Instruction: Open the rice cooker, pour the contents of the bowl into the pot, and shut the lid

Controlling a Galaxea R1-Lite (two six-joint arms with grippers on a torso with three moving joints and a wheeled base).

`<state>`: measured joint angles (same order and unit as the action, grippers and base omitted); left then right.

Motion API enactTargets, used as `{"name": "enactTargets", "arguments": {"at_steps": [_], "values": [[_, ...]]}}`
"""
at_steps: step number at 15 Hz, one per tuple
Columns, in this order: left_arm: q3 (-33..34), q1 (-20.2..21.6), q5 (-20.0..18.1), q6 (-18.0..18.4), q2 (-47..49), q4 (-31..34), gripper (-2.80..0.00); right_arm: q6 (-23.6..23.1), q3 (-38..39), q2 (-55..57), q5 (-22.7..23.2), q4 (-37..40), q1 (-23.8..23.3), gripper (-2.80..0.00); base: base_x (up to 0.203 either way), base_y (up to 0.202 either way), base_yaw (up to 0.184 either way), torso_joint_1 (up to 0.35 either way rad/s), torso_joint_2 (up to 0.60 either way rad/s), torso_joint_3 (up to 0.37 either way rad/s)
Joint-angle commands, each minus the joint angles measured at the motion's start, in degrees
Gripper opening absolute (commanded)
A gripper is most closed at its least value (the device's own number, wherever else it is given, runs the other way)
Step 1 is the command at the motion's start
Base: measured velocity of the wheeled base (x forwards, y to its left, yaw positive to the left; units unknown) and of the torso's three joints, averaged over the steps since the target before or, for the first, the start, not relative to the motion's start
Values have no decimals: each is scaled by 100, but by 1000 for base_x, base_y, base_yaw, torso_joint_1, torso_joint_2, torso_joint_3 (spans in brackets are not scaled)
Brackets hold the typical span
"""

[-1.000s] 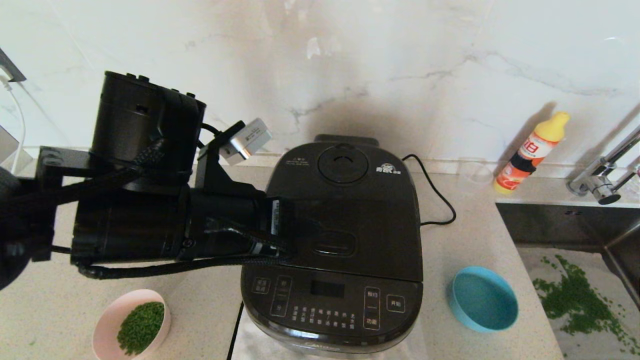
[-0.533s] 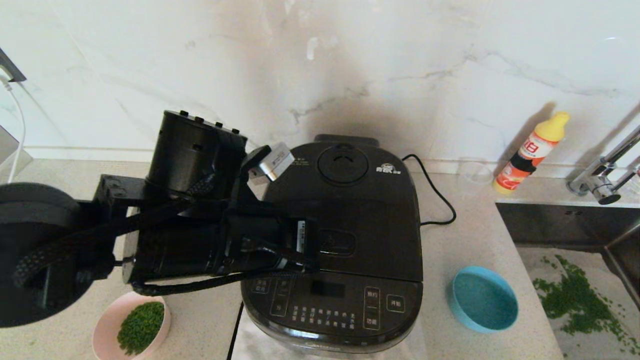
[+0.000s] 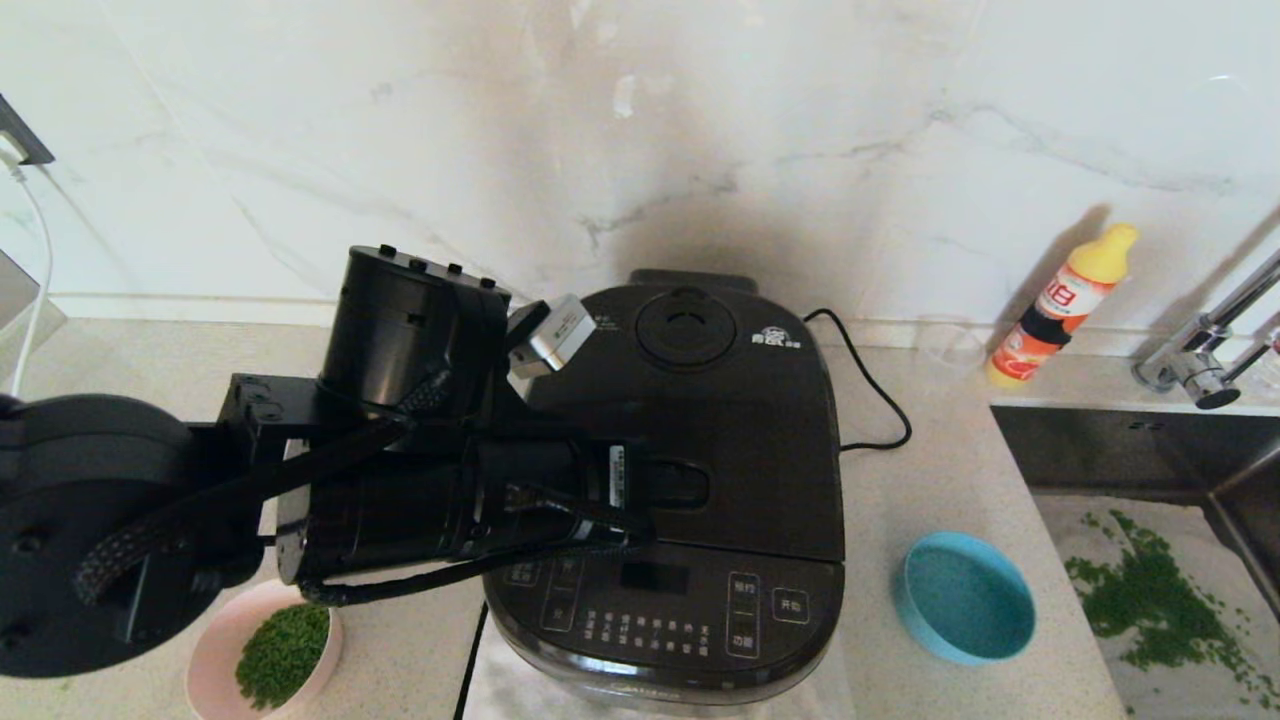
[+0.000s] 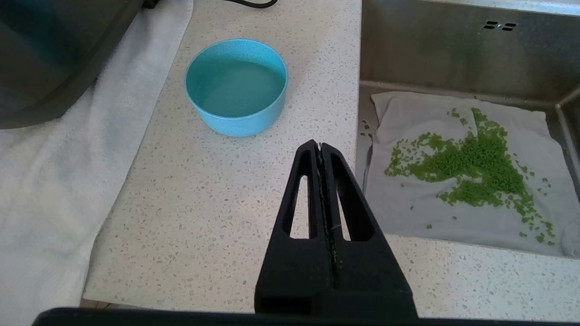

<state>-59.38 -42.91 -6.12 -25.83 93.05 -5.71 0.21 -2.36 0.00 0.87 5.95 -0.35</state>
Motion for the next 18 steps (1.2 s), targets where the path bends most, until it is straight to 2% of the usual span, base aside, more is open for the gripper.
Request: {"name": "enactTargets", "arguments": {"at_steps": [1,3,12,16,18], "values": [[20,-1,11,-76,-95,0,-280,-4,-1,9,1,3,0,-280,0,0,0,0,0,0],[-174,6,43,-109,-328,0,-280,2,-1,9,1,3,0,-280,0,0,0,0,0,0],[-1408,63,850,-56,-820,-34,-280,-4,-1,9,1,3,0,-280,0,0,0,0,0,0],[-1969,81,1151,449,-1440,-24,-280,-4,-1,9,1,3,0,-280,0,0,0,0,0,0],[-2169,81,1203,569,-1838,74,-280,-4,-1,9,1,3,0,-280,0,0,0,0,0,0]]}}
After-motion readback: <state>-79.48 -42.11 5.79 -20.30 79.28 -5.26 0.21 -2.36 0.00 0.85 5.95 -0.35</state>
